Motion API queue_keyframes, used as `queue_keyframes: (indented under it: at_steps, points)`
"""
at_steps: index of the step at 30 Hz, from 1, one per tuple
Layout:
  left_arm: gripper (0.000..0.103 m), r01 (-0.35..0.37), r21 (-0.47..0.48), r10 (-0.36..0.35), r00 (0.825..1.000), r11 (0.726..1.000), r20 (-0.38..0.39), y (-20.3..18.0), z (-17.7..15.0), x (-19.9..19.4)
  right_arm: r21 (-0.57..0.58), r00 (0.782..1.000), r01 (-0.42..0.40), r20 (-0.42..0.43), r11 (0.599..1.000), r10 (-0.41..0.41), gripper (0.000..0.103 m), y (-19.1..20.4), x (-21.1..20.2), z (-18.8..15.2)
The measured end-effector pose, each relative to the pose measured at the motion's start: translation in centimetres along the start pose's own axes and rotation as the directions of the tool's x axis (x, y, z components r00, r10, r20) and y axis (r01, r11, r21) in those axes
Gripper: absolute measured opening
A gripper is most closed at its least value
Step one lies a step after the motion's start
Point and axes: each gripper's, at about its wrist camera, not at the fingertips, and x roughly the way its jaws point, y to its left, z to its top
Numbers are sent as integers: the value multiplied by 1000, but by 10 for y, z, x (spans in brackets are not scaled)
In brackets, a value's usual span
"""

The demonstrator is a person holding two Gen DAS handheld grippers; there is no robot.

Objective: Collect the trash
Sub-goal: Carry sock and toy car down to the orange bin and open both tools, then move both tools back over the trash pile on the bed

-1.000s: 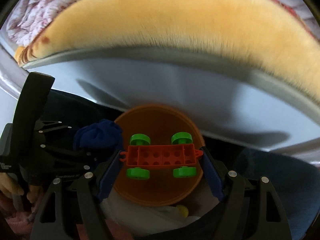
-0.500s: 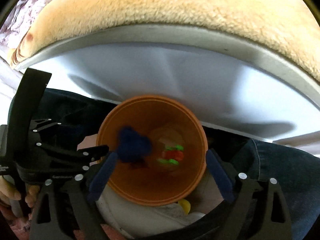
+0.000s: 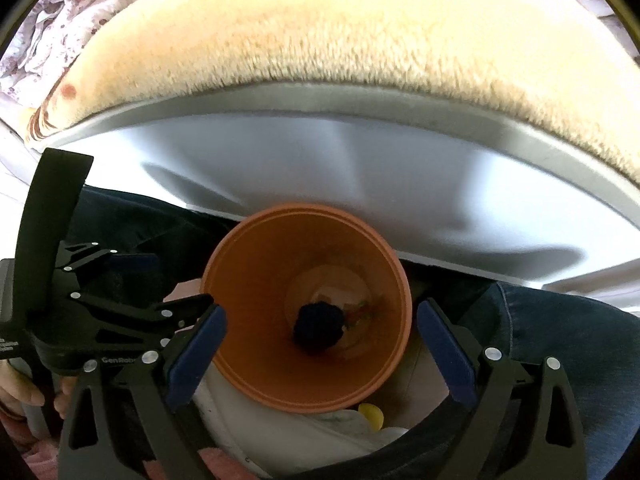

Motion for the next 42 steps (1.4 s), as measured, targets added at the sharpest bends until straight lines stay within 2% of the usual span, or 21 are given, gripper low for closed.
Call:
queue_keyframes:
  at_steps: [5,10,14,16,17,19,21,24,27,29,35,42]
  points:
    - [81,-24,24,22,996,999,87,-2,0,-32,-19,998,3,66,1000,-2,94,3,-25,1]
    - [81,-39,27,32,979,999,201,3,2,-78,-45,983,2,182,999,6,94,9,-70,11]
    - [81,-50,14,44,948,999,314,9,9,-122,-58,951,15,311,998,4,95,14,-115,28]
    - [81,-56,7,49,926,998,375,10,14,-143,-63,931,18,366,998,6,96,13,-134,36]
    - [82,-59,3,53,916,998,398,10,17,-152,-66,914,33,405,997,-4,97,13,-145,43]
    - [88,-65,-5,61,889,998,453,10,22,-172,-65,896,52,444,996,-18,97,15,-158,55]
    - [89,-86,-19,84,861,996,502,11,31,-189,-56,873,60,486,997,-25,97,9,-169,66]
    - [89,-75,-36,83,839,997,537,18,42,-205,-22,843,67,535,997,-45,98,1,-180,88]
    - [89,-69,-63,93,823,996,560,29,57,-215,0,835,57,549,998,-48,98,-6,-184,105]
    - [89,-71,-74,101,818,995,566,34,63,-219,14,832,50,552,999,-50,98,-10,-183,118]
    - [89,-69,-93,109,819,993,564,48,83,-218,45,841,61,537,997,-75,97,-19,-163,160]
    - [89,-61,-88,99,838,994,537,55,107,-204,68,877,12,479,998,-43,98,-24,-123,202]
